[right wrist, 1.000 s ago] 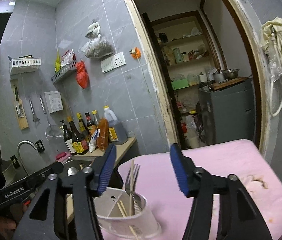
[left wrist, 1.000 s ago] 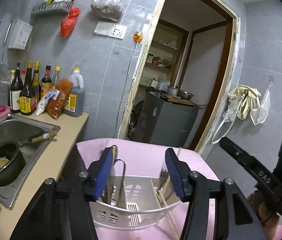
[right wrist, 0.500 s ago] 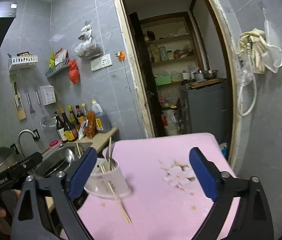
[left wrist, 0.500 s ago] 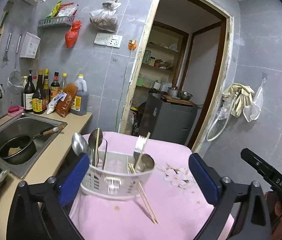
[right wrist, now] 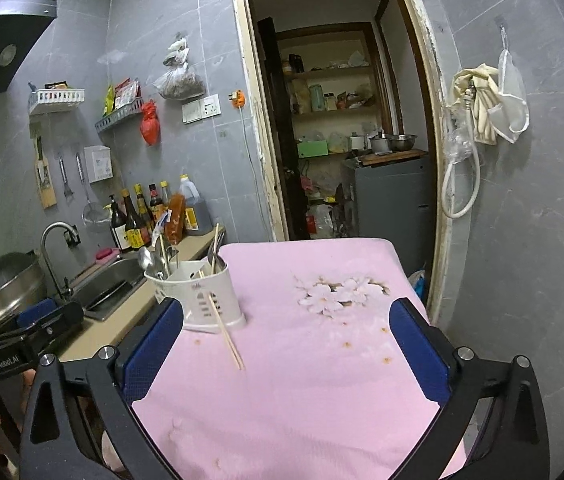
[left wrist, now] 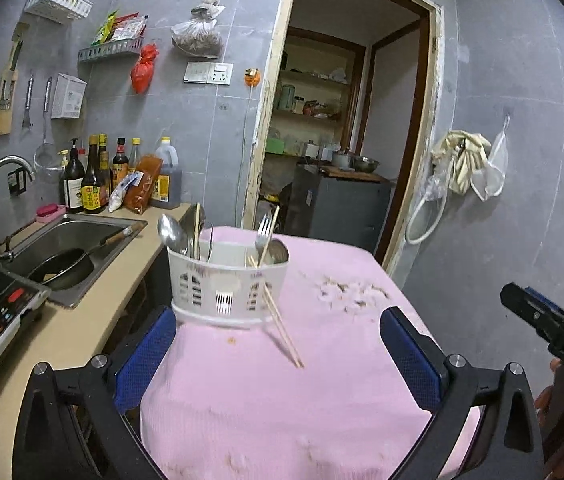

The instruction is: Organize utensils

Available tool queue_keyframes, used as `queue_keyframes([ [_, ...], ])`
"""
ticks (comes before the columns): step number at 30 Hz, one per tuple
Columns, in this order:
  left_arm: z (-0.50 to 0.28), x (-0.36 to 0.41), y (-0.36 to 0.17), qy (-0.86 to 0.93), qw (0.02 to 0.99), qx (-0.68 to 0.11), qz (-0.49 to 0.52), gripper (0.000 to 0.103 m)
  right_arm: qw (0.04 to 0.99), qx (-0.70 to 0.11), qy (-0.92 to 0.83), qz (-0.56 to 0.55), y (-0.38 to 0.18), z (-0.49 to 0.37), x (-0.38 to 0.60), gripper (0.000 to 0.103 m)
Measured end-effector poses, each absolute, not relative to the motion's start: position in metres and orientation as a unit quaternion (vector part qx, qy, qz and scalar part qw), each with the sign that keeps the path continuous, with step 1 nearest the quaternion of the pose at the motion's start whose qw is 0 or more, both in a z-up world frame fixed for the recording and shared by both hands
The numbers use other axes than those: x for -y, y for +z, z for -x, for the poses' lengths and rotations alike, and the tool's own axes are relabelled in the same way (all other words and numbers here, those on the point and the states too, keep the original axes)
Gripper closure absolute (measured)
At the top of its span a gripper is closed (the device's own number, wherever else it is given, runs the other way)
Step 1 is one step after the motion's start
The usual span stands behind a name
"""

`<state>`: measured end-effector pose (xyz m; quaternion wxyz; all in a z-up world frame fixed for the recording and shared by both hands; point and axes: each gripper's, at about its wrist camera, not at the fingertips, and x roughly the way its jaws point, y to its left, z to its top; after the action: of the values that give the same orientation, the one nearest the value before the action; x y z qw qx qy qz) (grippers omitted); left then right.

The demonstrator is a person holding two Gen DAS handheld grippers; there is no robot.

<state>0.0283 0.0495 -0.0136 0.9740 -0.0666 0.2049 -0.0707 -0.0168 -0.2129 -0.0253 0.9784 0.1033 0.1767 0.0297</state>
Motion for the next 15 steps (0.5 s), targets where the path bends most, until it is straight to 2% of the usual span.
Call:
queue_keyframes([
  [15, 0.0, -0.046, -0.03, -0.061, 0.971, -0.223, 0.057, 0.0, 0.974, -0.202, 0.031, -0.097, -0.04, 0.035, 0.213, 0.002],
])
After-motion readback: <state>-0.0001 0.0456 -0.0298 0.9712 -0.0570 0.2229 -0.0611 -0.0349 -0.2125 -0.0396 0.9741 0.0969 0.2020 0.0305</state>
